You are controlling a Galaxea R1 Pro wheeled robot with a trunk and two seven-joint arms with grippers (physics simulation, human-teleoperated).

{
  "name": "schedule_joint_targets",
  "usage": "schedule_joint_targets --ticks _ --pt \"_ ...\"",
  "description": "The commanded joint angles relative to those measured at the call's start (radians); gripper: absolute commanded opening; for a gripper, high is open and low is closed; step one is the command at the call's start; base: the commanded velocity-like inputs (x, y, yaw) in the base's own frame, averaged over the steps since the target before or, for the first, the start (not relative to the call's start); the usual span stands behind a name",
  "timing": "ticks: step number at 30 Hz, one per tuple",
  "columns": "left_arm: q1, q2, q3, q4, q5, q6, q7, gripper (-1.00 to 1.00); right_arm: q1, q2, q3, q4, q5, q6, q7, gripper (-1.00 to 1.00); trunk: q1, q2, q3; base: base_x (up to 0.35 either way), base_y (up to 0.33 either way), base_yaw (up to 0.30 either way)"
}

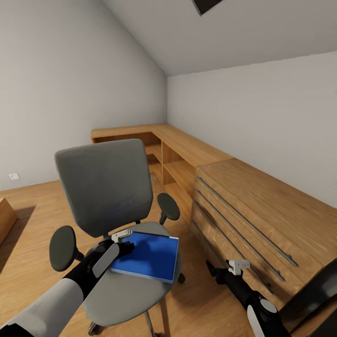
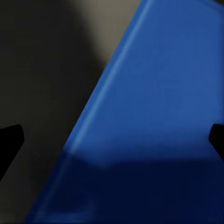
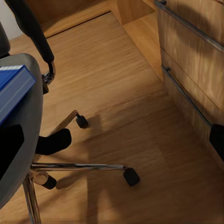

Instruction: In the bedroom, organize the workspace by keeping the computer under the desk, ensuring the monitor is on the desk, placing the keyboard on the desk next to the monitor, placing the mouse on the desk next to the keyboard, moving the folder from the swivel chair onto the desk next to the mouse, stacking the notebook on top of the folder with the pen on top of the notebook, and positioning the swivel chair next to the desk.

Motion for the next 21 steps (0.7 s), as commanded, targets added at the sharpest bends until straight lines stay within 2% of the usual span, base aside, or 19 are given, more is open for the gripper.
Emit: schedule_joint_targets --ticks 1,21 --pt "0.000 0.001 -0.008 0.063 0.027 -0.001 0.008 1.00 -0.001 0.001 -0.004 0.000 -0.010 0.006 0.008 1.00 0.000 0.000 -0.001 -0.011 -0.012 0.000" --pt "0.000 0.001 -0.009 0.062 0.026 -0.001 0.008 1.00 0.000 0.002 -0.003 -0.004 -0.011 0.009 0.008 1.00 0.000 0.000 -0.001 -0.002 -0.002 0.000"
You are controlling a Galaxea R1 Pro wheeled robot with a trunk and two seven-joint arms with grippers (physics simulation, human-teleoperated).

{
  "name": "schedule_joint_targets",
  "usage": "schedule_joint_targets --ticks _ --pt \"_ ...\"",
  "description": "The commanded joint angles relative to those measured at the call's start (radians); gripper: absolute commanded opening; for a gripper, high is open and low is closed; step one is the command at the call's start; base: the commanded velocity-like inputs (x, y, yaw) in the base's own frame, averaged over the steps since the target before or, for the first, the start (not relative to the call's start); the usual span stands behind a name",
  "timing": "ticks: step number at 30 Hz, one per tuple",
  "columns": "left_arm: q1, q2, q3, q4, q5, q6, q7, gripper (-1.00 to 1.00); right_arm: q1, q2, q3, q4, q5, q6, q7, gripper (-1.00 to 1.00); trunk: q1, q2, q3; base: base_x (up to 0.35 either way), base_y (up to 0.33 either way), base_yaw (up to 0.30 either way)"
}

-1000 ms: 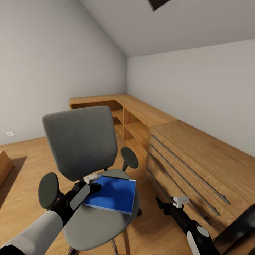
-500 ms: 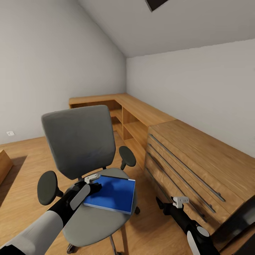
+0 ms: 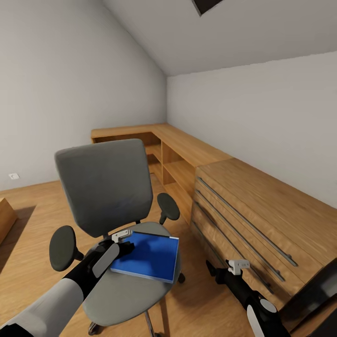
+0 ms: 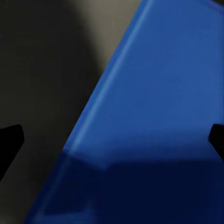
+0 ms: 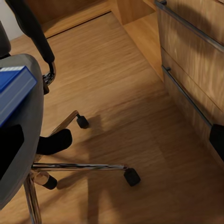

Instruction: In the bedroom, organize the workspace by keeping the computer under the desk, ensuring the monitor is on the desk, placing the keyboard on the desk next to the monitor, placing the mouse on the desk next to the keyboard, moving the folder from the swivel chair onto the desk next to the mouse, stacking the notebook on top of the folder with the pen on top of the notebook, and positioning the swivel chair next to the desk.

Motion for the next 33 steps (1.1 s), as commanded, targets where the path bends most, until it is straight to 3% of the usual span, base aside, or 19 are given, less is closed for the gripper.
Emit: schedule_joint_targets --ticks 1,8,14,18,22,25,27,33 --pt "0.000 0.001 -0.007 0.063 0.024 -0.001 0.008 1.00 0.000 0.001 -0.003 -0.002 -0.010 0.007 0.008 1.00 0.000 0.000 -0.001 0.000 0.000 0.000" --pt "0.000 0.001 -0.007 0.063 0.024 -0.001 0.008 1.00 0.001 0.015 0.002 -0.039 -0.011 0.052 0.008 1.00 0.000 0.000 -0.001 0.000 0.000 0.000" --pt "0.000 0.000 -0.009 0.063 0.023 -0.001 0.008 1.00 0.003 0.051 0.004 -0.117 -0.003 0.164 0.003 1.00 0.000 0.000 -0.001 0.000 0.000 0.000" --pt "0.000 0.000 -0.010 0.063 0.023 -0.001 0.008 1.00 0.003 0.068 0.008 -0.133 0.006 0.185 0.000 1.00 0.000 0.000 -0.001 0.000 0.000 0.000" --pt "0.000 0.000 -0.010 0.063 0.023 -0.001 0.008 1.00 0.004 0.094 0.025 -0.139 0.052 0.192 -0.023 1.00 0.000 0.000 -0.001 0.000 0.000 0.000" --pt "0.000 0.000 -0.010 0.063 0.023 -0.001 0.008 1.00 0.004 0.122 0.035 -0.142 0.118 0.194 -0.109 1.00 0.000 0.000 -0.001 0.000 0.000 0.000" --pt "0.000 0.000 -0.010 0.063 0.023 -0.001 0.008 1.00 0.004 0.134 0.037 -0.143 0.139 0.194 -0.159 1.00 0.000 0.000 -0.001 0.000 0.000 0.000" --pt "0.000 0.000 -0.009 0.063 0.025 -0.001 0.009 1.00 0.004 0.147 0.040 -0.144 0.160 0.190 -0.221 1.00 0.000 0.000 -0.001 0.000 0.000 0.000"
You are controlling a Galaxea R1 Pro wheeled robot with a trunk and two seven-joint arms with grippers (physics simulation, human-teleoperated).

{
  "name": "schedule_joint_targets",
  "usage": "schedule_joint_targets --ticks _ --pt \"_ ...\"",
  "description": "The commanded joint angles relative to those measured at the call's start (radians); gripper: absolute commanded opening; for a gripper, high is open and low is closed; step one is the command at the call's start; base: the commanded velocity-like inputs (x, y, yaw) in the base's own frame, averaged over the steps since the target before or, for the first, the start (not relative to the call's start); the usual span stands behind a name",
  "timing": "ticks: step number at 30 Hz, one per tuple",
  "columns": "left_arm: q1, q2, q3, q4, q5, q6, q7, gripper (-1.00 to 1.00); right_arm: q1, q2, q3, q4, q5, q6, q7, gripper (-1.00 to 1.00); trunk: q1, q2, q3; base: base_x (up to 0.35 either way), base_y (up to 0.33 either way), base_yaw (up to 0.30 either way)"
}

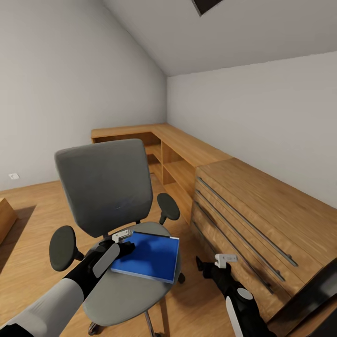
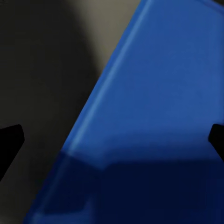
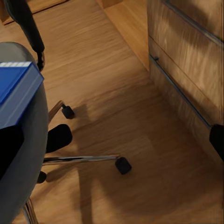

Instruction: In the bedroom, organize the workspace by keeping the computer under the desk, ensuring the monitor is on the desk, placing the keyboard on the desk next to the monitor, placing the mouse on the desk next to the keyboard, moving the folder from the swivel chair onto the desk next to the mouse, stacking the notebook on top of the folder with the pen on top of the notebook, and positioning the swivel chair next to the desk.

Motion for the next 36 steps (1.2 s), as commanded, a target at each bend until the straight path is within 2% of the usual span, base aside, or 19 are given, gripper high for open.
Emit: schedule_joint_targets --ticks 1,9,36 --pt "0.000 0.001 -0.006 0.063 0.017 0.000 0.008 1.00 0.000 0.002 -0.004 -0.002 0.005 0.005 0.004 1.00 0.000 0.000 -0.001 0.000 0.000 0.000" --pt "0.000 0.001 -0.006 0.063 0.017 -0.001 0.008 1.00 0.000 0.002 -0.005 -0.016 0.005 -0.001 -0.016 1.00 0.000 0.000 -0.001 0.000 -0.048 0.000" --pt "0.000 0.001 -0.006 0.059 0.014 0.000 0.007 1.00 0.000 0.002 -0.005 -0.016 0.003 -0.002 -0.017 1.00 0.000 0.000 -0.001 -0.016 -0.063 0.000"
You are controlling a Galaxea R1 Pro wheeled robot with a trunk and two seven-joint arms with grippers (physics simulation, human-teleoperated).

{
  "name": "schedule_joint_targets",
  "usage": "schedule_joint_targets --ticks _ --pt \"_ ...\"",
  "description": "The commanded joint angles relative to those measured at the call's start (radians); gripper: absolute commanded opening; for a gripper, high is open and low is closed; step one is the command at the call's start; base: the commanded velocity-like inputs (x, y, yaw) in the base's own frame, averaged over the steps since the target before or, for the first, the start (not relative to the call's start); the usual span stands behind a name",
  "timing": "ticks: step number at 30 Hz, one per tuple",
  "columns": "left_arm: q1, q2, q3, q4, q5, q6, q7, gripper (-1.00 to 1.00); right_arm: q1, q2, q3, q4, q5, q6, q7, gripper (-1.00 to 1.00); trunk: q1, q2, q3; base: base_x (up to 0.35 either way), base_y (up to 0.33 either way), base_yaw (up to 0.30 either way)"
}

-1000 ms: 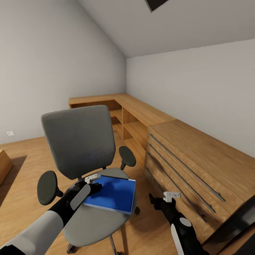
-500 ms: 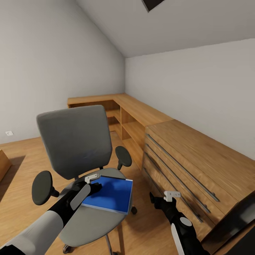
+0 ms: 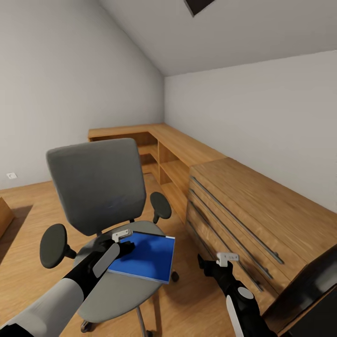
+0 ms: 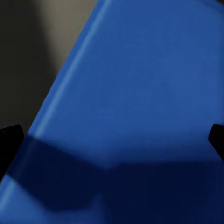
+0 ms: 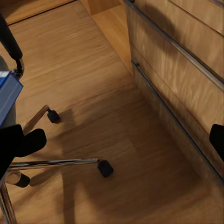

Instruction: In the bedroom, organize the workspace by keeping the computer under the desk, ensuring the monitor is on the desk, placing the keyboard on the desk next to the monitor, placing the mouse on the desk next to the keyboard, moving the folder from the swivel chair onto the desk next to the mouse, stacking the notebook on top of the folder with the pen on top of the notebook, and positioning the swivel chair next to the desk.

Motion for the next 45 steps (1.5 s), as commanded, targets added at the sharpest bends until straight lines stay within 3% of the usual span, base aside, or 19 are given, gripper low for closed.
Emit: schedule_joint_targets --ticks 1,45 --pt "0.000 0.001 -0.007 0.064 0.032 -0.003 0.007 1.00 0.000 0.001 -0.004 -0.002 0.004 0.005 0.008 1.00 0.000 0.000 -0.001 -0.007 -0.011 0.000" --pt "0.000 0.001 -0.007 0.063 0.031 -0.004 0.008 1.00 0.000 0.002 -0.004 0.014 0.005 -0.005 0.008 1.00 0.000 0.000 -0.001 -0.037 -0.029 0.000"
